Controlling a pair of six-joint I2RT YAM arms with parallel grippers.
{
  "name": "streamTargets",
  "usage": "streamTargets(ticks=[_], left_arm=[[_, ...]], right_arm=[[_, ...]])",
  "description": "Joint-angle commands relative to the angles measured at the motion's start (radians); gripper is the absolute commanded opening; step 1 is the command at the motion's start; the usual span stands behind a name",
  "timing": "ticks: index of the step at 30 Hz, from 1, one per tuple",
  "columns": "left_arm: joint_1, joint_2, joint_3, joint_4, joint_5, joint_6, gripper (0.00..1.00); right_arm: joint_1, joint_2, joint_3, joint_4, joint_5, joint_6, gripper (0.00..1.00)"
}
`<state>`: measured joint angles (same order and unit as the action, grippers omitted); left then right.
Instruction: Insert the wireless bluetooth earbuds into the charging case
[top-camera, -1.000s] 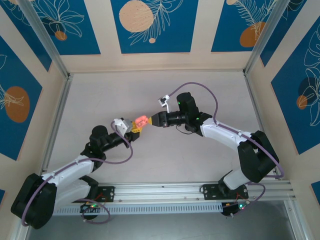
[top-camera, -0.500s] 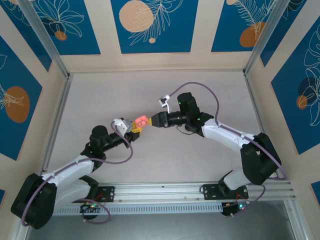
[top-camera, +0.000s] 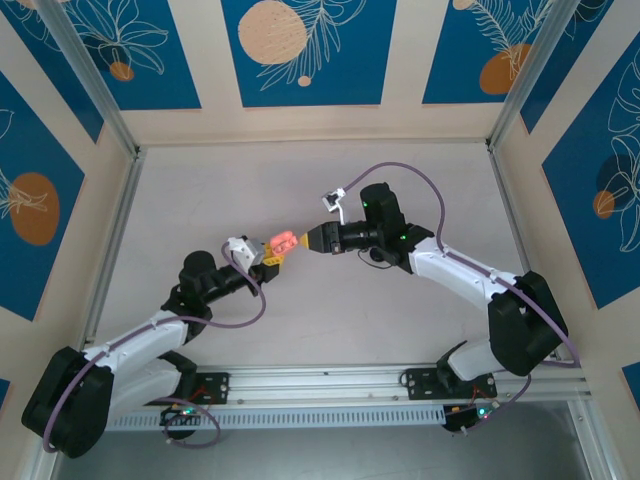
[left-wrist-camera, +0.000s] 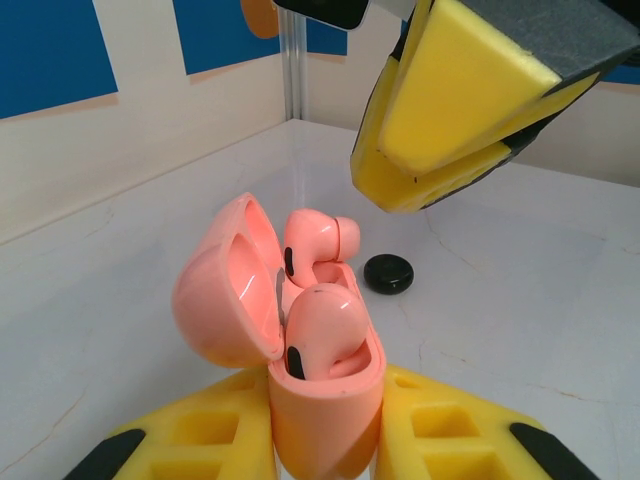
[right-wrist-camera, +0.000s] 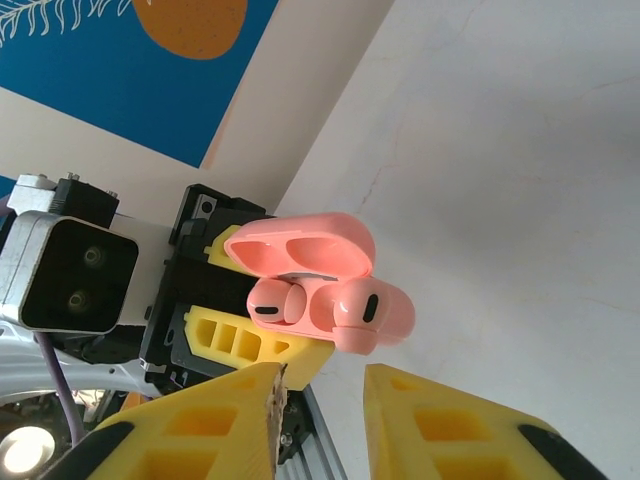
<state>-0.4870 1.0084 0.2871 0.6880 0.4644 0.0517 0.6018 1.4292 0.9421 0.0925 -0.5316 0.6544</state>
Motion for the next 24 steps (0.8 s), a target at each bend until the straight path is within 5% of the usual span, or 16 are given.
streamTargets(ticks=[1,24], left_arm=[[-0.01,-0.024,0.027,0.022,0.03,-0.006,0.23],[-0.01,-0.025,0.033,0.007,0.03,-0.001,0.23]], right_arm=[[-0.004,0.016,0.031,-0.004,-0.025,-0.01,0.26],[0.008,0.056,0.033,0.069,-0.057,0.025,0.19]])
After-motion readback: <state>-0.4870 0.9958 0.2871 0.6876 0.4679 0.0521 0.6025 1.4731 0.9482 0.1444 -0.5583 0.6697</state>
